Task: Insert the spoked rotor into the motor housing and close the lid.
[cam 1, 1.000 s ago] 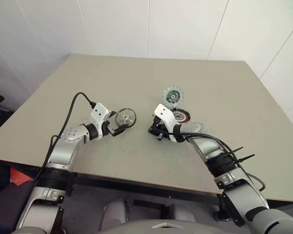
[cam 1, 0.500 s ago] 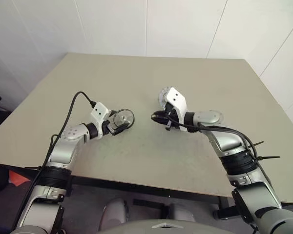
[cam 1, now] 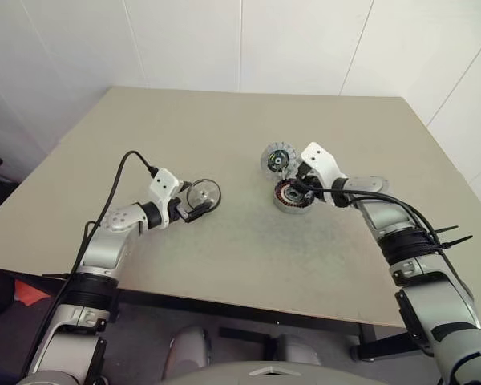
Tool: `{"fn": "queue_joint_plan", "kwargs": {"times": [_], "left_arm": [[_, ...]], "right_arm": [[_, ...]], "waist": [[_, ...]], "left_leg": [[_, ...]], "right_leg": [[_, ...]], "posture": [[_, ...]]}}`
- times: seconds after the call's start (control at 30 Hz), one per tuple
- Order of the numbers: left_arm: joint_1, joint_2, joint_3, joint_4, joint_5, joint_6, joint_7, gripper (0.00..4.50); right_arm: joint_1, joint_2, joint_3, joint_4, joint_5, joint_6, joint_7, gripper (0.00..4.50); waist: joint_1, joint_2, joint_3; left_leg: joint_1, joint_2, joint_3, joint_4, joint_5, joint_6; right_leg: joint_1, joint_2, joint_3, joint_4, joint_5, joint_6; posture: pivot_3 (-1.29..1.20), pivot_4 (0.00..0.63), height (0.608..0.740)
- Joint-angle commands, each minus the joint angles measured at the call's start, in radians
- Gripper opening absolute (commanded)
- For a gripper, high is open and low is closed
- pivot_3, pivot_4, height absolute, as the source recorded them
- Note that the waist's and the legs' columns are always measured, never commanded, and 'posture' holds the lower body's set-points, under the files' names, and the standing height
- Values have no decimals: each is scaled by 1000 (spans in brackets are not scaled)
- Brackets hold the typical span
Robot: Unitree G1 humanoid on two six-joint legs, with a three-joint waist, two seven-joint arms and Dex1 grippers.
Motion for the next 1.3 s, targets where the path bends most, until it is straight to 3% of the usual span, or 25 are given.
{"fn": "queue_joint_plan", "kwargs": {"times": [0.03,0.5,1.3], "left_arm": [[-7,2,17,-21,-3,-21,5,4500],[-13,-2,12,-6,1,-28,3,4500],[-7,-6,13,-4,8,-32,6,4500]], "right_arm": [[-22,-17,-30,-16,2,-20,8,611],[63,-37,-51,-218,33,86,36,611],[90,-27,-39,-246,21,108,34,611]], "waist": [[0,0,0],[1,0,0],[1,0,0]], "left_leg": [[0,0,0,0,0,0],[0,0,0,2,0,0],[0,0,0,2,0,0]], "right_leg": [[0,0,0,0,0,0],[0,0,0,1,0,0],[1,0,0,1,0,0]], "posture": [[0,0,740],[0,0,740],[0,0,740]]}}
